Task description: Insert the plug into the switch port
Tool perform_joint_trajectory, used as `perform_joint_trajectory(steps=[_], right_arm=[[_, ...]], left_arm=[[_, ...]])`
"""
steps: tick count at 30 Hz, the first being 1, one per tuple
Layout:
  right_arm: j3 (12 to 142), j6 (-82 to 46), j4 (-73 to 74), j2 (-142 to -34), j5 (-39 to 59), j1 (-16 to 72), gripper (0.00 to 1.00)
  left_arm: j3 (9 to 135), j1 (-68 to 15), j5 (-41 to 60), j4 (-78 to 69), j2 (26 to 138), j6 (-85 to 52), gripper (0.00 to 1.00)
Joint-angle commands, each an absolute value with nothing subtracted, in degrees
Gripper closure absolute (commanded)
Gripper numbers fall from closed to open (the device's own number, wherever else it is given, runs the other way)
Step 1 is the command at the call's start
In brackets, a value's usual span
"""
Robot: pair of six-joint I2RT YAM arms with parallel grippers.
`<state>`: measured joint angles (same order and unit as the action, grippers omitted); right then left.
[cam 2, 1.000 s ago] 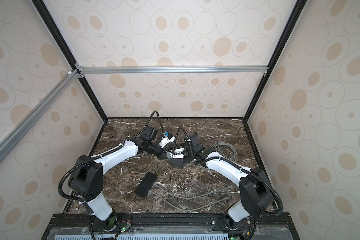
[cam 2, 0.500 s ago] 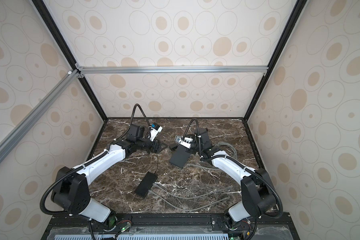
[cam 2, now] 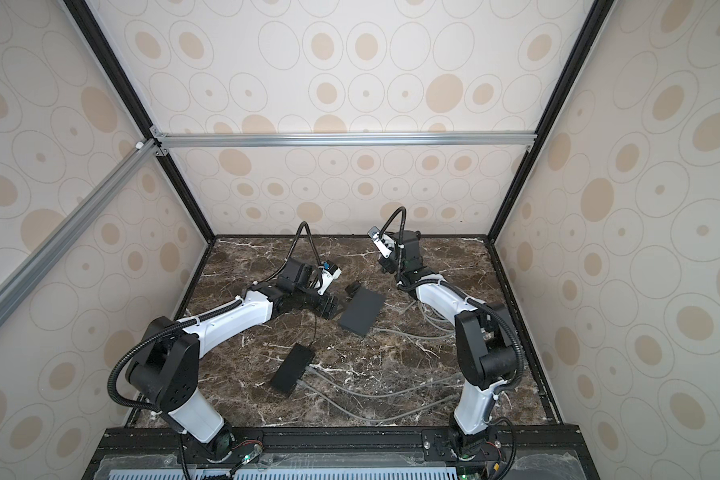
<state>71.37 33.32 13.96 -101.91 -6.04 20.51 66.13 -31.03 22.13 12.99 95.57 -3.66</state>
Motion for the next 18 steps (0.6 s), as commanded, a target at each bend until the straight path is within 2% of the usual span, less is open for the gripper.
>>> perform_joint_trajectory(steps=[1,9,18], right_arm=[[66.8,28.8,15.3,-100.5,-6.3,20.6,1.00],[58.9,23.6,14.5,-96.2,-10.2,20.6,1.00],[59.9,22.2,6.4,-99.0,2.7,20.6,1.00]], left_arm=[[69.3,-31.3,22.0,14.3,96.0,-2.9,0.20],[70.1,-32.7,21.6,15.9,97.7,-2.4,0.20],[70.8,-34.3,19.3,17.0,99.2,-1.8,0.21]])
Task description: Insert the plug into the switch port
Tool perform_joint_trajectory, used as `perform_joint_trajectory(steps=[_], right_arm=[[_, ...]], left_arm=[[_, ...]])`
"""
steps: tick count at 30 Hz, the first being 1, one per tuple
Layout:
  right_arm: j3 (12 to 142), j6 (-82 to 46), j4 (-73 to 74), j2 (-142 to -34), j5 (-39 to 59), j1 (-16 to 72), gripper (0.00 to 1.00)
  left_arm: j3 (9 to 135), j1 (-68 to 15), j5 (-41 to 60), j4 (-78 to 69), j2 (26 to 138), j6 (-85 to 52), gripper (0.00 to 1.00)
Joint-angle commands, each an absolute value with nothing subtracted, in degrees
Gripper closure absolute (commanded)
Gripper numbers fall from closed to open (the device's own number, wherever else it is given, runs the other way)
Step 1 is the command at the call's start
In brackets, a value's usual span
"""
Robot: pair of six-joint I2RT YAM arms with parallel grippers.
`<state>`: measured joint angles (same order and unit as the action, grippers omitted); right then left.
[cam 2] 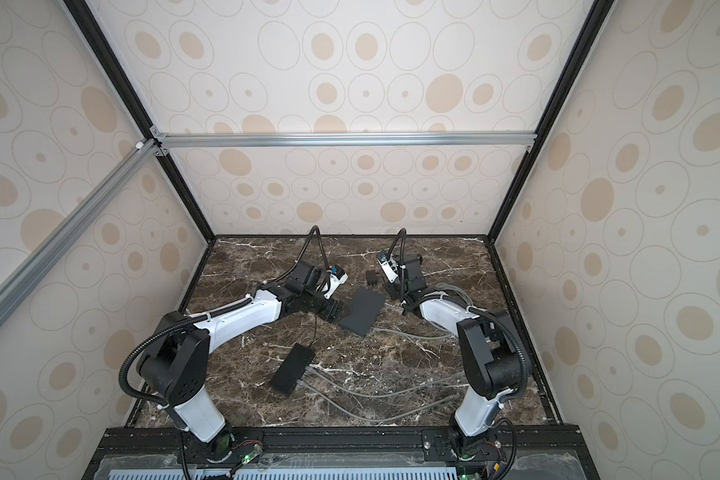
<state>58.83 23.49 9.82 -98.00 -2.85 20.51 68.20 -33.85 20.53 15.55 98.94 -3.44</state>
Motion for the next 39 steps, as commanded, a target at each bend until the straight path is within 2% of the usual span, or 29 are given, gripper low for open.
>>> perform_joint_trajectory(steps=[1,5,8,15,24,30,39], right_arm=[[60.7,22.1,4.8,-99.7,4.5,20.6,1.00],[64.1,22.6,-0.4,-102.5,8.4,20.6,1.00],[66.7,19.8,-3.2,-103.9,7.6,20.6,1.00],[82.7,14.4,-22.4,-114.1,9.8,20.5,1.00],[94.8,9.4,-35.7,-123.2,9.6,20.6,1.00],[91.3,8.5,-38.4,-122.2,10.9,20.7,1.00],[85.5,7.9,-38.2,-118.9,10.7,22.8,1.00]], left_arm=[[70.6,-34.2,19.3,16.8,98.9,-1.8,0.21],[70.5,-34.2,18.4,16.3,97.2,-1.9,0.21],[69.7,-33.7,17.4,14.9,94.8,-2.6,0.21],[66.3,-30.0,16.8,9.7,87.1,-5.2,0.21],[65.0,-26.7,15.4,7.3,83.7,-8.0,0.20],[64.9,-23.7,17.1,6.7,83.0,-9.8,0.20],[65.4,-23.5,19.3,7.4,84.4,-10.2,0.20]])
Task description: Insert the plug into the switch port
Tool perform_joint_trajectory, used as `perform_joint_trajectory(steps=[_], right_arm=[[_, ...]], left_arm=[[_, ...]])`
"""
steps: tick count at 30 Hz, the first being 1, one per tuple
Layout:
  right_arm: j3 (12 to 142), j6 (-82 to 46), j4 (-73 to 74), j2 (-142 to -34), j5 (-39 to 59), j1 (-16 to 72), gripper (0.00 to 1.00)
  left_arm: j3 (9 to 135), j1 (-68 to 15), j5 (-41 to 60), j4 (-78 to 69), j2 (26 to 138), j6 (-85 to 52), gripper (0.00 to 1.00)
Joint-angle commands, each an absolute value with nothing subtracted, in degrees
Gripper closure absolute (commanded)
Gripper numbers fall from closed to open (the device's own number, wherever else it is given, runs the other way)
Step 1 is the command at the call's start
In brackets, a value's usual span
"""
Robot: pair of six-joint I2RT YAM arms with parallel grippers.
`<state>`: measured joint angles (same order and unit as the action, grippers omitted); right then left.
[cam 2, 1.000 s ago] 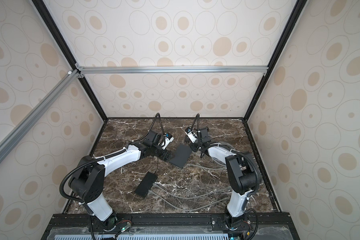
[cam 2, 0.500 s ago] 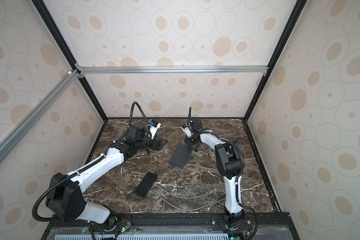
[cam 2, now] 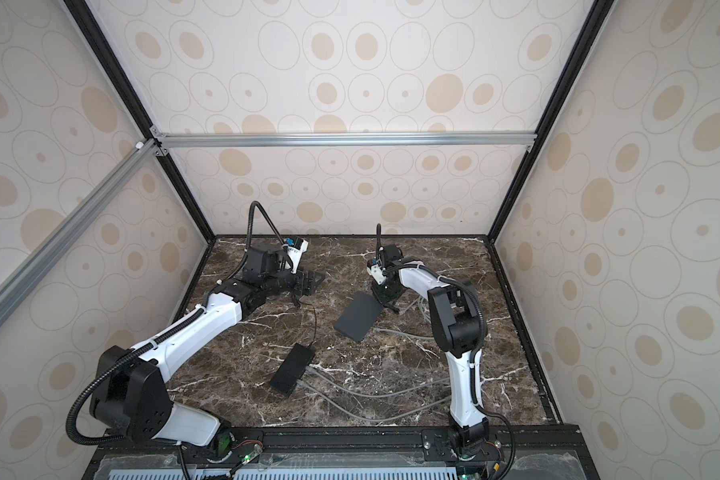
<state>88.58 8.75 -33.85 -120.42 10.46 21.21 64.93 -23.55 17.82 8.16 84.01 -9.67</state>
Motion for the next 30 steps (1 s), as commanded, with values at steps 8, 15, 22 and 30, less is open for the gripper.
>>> perform_joint_trajectory(steps=[8,15,22,30], right_arm=[[79.8,7.3,-29.9,-109.1,2.4,22.8,1.00],[80.9,8.2,-24.2,-102.9,-1.2,22.8,1.00],[78.5,9.3,-11.1,-98.1,10.3,23.2,1.00],[76.9,9.0,-9.3,-94.7,12.8,23.8,1.00]], left_arm=[[67.8,-23.8,21.6,11.3,92.7,-9.9,0.29],[71.1,-27.4,13.2,19.0,100.0,-6.1,0.42],[72.8,-32.9,6.3,24.1,106.0,-3.2,0.60],[75.2,-35.0,-0.6,28.6,110.5,-1.7,0.62]])
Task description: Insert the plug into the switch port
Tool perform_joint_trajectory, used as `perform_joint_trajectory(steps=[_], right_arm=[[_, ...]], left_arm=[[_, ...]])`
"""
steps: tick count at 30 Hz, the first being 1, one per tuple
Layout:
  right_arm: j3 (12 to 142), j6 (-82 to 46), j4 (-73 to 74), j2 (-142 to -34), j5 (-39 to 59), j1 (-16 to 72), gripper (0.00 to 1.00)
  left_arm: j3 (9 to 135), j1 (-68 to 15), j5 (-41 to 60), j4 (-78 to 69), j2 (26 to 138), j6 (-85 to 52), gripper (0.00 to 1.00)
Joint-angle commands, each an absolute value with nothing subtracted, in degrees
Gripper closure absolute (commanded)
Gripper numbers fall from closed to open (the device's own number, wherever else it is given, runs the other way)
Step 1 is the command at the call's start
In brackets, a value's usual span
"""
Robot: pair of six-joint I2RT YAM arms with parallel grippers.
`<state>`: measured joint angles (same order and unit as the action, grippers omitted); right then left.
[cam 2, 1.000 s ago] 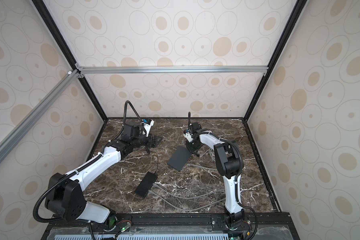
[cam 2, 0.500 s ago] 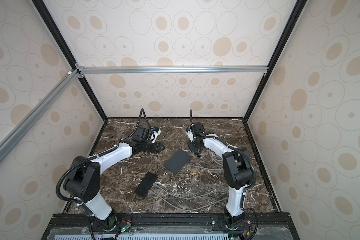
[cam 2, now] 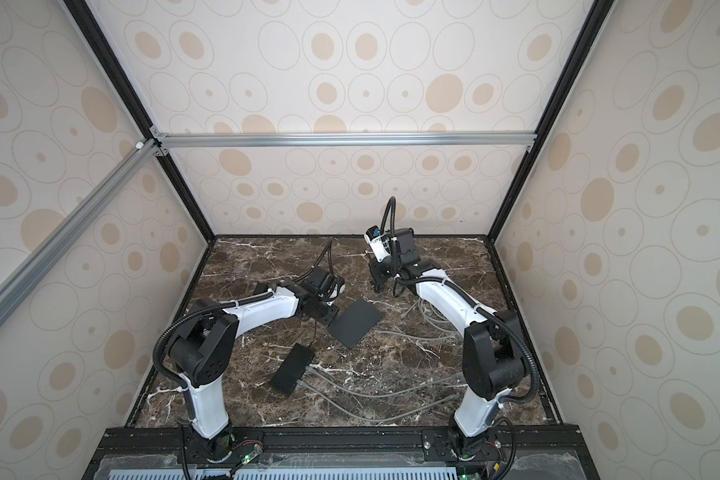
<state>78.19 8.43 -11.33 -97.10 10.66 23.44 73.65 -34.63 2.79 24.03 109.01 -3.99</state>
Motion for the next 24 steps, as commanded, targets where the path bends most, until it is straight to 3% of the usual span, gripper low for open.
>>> perform_joint_trajectory(steps=[1,8,15,24], right_arm=[[76.4,9.2,-9.1,-94.3,13.0,23.9,1.00],[74.2,9.6,-8.9,-92.9,12.7,24.0,1.00],[71.3,9.1,-7.3,-92.3,11.5,24.1,1.00],[70.3,7.2,-6.0,-92.5,11.4,24.1,1.00]], left_arm=[[75.3,-35.3,0.5,28.4,110.4,-1.5,0.63],[75.6,-37.6,0.4,29.7,110.7,0.0,0.64],[76.0,-40.2,18.8,28.3,109.8,2.2,0.61],[75.7,-41.8,29.6,25.9,108.5,1.6,0.55]])
